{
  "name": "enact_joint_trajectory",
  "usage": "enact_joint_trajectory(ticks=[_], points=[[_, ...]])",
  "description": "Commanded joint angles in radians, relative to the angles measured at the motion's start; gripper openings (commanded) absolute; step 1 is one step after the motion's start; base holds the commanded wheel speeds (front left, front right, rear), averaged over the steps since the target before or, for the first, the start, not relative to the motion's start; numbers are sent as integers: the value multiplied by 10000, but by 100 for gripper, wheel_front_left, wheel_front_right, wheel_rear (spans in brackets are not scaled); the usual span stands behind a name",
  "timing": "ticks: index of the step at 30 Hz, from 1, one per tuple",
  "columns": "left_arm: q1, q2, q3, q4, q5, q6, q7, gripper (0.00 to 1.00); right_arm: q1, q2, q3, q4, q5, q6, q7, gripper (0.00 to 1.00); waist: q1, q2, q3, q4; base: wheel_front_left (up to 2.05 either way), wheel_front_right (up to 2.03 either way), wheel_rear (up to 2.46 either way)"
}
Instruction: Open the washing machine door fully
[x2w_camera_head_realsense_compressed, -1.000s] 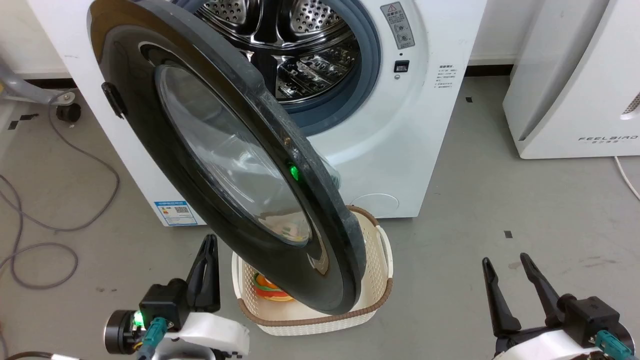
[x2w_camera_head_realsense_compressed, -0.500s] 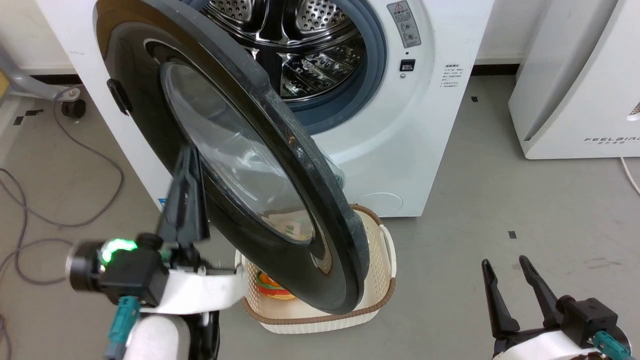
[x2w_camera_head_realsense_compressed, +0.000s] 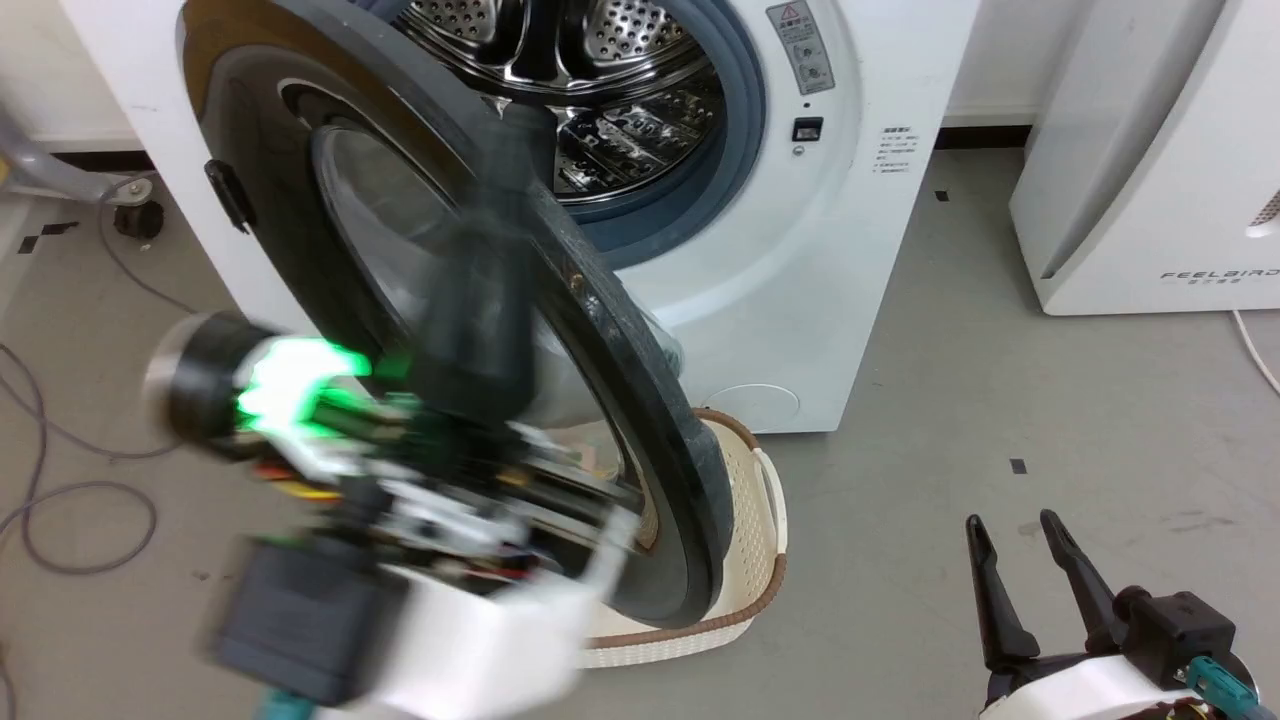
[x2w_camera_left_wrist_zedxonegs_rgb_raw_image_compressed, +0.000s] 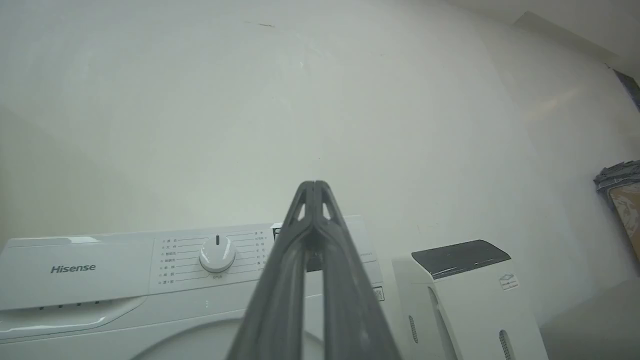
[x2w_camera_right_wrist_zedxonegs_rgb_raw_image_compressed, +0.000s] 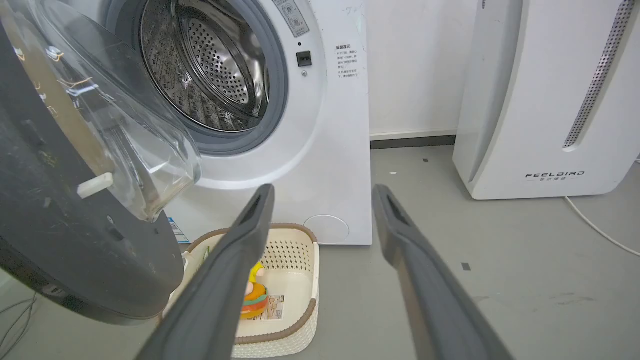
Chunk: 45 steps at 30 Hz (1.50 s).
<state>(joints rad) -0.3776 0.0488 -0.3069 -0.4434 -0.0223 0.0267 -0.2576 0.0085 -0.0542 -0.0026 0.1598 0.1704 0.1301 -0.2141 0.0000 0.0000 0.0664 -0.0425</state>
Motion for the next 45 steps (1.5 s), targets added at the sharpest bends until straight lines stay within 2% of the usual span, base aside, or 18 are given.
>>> enact_joint_trajectory(ticks=[1,2,9,15,22,26,38,45], points=[[-146,18,-143,44,-9,-59,-42,0,-130,39,-9,25,74,6,-56,100,0,0,-3,-22,0,0,0],[-267,17,-719,257,-85,-203,-42,0,-115,39,-27,50,91,6,-70,100,0,0,11,-66,0,0,0],[-263,16,-2754,1366,-577,-563,304,0,-72,39,-36,158,134,6,-108,100,0,0,59,-170,0,0,0],[113,15,-3745,2414,-1115,-551,1414,0,-114,39,-7,203,190,6,-135,100,0,0,138,-194,0,0,0],[571,15,-4085,3765,-1780,-262,3096,0,-169,39,56,339,276,6,-148,100,0,0,222,-123,0,0,0],[480,15,-4092,4553,-1982,-27,3476,0,-239,39,131,444,322,6,-155,100,0,0,236,-124,0,0,0],[-269,15,-3986,6460,-2736,868,2770,0,-282,39,253,739,444,6,-196,100,0,0,139,-223,0,0,0],[-198,20,-3919,6944,-3003,1182,2539,0,-228,39,262,845,494,6,-208,100,0,0,82,-216,0,0,0]])
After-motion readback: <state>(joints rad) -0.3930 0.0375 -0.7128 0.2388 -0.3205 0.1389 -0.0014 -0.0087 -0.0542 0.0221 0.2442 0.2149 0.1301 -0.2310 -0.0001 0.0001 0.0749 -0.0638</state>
